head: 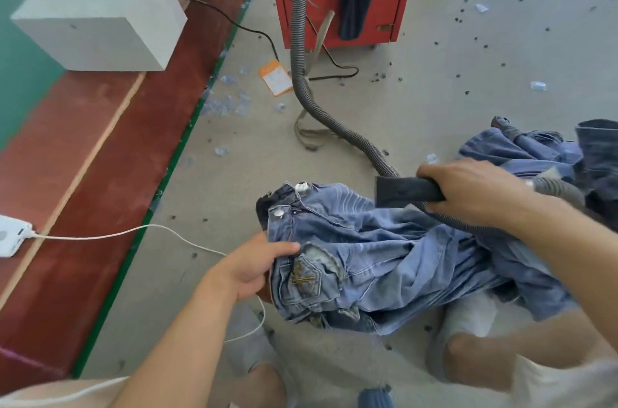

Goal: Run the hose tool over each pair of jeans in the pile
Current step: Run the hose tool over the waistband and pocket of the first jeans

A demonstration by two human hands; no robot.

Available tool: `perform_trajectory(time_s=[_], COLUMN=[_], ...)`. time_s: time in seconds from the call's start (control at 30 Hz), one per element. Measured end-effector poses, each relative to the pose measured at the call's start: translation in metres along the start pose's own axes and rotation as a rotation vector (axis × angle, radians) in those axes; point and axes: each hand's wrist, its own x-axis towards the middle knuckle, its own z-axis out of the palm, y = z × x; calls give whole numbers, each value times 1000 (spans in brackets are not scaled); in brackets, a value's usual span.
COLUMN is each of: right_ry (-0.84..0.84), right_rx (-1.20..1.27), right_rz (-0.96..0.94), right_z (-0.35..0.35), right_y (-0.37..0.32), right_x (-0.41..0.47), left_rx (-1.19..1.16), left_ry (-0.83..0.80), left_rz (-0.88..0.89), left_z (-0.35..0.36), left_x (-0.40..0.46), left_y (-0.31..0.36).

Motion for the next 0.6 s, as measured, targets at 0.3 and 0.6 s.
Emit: perform_trajectory(time_s=[0.3,0.6], right_ry=[-92,103], right_rx=[47,327], right_rz=[-157,-5], right_z=[30,-13], right_y=[-61,-37], right_x=[16,15], left_rx=[-146,15], left_ry=[-118,-70], left_rz=[19,-27], left_z=[-5,-13], left_x=[-6,-9], left_y=[-12,-1])
